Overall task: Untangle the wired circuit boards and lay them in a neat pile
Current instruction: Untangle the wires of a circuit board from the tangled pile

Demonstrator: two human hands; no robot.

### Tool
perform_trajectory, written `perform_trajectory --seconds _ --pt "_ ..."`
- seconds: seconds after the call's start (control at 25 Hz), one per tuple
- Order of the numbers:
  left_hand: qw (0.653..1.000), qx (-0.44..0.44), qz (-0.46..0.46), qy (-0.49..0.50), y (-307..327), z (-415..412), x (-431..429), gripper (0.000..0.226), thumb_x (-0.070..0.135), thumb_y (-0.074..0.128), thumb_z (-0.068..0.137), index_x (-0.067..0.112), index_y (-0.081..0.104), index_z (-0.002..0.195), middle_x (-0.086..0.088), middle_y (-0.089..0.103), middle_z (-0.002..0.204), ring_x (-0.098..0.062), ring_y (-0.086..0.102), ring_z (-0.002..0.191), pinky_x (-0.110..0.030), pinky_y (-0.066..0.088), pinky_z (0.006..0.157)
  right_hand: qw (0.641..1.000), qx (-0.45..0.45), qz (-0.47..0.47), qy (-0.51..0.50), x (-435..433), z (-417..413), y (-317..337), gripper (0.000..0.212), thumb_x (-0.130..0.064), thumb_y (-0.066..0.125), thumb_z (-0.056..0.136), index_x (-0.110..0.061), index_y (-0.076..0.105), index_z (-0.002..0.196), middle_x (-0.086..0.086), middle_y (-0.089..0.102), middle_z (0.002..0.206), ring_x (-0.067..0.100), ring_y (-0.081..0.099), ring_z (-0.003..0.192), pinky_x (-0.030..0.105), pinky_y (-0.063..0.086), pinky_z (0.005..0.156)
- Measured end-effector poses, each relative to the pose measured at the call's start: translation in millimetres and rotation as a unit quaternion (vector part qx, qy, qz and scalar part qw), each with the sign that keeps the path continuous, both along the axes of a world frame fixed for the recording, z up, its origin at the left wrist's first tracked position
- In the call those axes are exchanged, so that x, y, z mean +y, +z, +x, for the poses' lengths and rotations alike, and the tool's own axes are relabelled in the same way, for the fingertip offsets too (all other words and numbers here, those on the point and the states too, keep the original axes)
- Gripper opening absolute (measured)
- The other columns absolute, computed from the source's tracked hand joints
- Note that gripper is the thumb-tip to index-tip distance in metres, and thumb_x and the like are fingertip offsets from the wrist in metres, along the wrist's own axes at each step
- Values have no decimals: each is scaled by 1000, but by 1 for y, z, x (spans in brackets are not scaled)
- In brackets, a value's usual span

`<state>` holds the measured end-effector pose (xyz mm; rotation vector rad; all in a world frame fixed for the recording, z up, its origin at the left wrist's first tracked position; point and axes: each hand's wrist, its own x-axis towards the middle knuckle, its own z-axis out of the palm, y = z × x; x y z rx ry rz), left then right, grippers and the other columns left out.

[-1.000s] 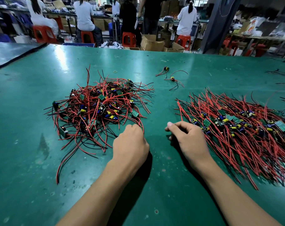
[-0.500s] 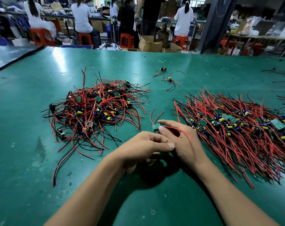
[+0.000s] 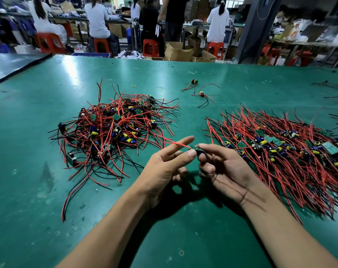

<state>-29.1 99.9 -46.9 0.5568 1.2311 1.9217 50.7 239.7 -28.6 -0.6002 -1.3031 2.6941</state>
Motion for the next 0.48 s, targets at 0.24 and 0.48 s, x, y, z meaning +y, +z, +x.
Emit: perform_trajectory --seconds 0.24,0.48 --pt "993 -35 -7 115 -1 -2 2 27 32 80 65 18 79 89 4 62 71 -5 44 48 -15 36 47 999 0 -8 33 -2 -1 -5 26 -26 69 75 -8 80 90 7 70 77 10 52 44 18 46 42" --pt "983 -46 -40 172 -1 -4 3 19 39 78 73 22 70 68 2 63 66 -8 49 41 -14 36 39 997 41 -28 53 -1 -2 -8 42 -16 55 74 -1 73 109 14 73 110 12 54 51 20 40 40"
